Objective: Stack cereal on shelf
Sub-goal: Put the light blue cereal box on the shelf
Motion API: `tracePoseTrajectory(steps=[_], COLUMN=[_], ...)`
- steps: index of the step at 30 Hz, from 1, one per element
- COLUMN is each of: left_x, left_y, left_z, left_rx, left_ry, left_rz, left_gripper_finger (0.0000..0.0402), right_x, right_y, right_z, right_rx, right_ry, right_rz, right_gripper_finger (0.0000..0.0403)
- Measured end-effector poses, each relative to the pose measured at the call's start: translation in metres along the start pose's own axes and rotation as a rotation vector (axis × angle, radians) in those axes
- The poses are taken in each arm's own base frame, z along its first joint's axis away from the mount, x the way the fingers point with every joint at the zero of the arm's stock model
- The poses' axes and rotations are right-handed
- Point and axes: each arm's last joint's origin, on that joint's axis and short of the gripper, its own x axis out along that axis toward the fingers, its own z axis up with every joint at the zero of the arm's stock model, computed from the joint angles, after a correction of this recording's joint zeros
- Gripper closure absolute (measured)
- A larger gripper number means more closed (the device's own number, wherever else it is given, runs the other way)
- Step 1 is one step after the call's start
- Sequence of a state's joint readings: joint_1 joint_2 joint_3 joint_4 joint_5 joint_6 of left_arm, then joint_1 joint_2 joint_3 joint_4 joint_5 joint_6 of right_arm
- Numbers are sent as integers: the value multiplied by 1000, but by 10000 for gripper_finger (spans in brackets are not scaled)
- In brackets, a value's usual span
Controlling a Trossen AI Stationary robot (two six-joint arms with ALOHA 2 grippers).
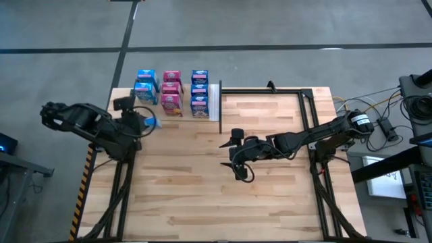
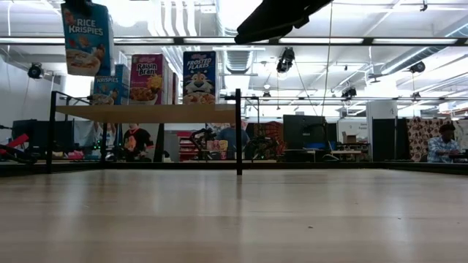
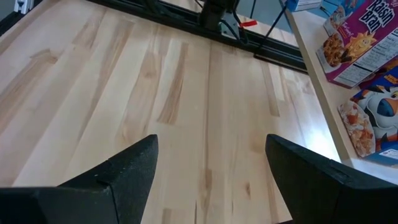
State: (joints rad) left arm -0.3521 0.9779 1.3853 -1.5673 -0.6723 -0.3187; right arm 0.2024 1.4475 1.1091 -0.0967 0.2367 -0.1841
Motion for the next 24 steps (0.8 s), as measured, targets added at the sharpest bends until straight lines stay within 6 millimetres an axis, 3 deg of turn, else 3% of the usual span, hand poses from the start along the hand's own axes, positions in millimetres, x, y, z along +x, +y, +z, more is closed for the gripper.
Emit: tracePoseTrajectory(steps=[24], left_x=[-12], left_y=[32], left_z=[-26], left_rx=[-137], left_ry=[-73], left_rz=[157], left_gripper_finger=[290], right_x=[0], right_y=[0], right_z=[0], right_rx=[2], right_ry=[-4], right_rz=[-1], right_gripper_finger=[115])
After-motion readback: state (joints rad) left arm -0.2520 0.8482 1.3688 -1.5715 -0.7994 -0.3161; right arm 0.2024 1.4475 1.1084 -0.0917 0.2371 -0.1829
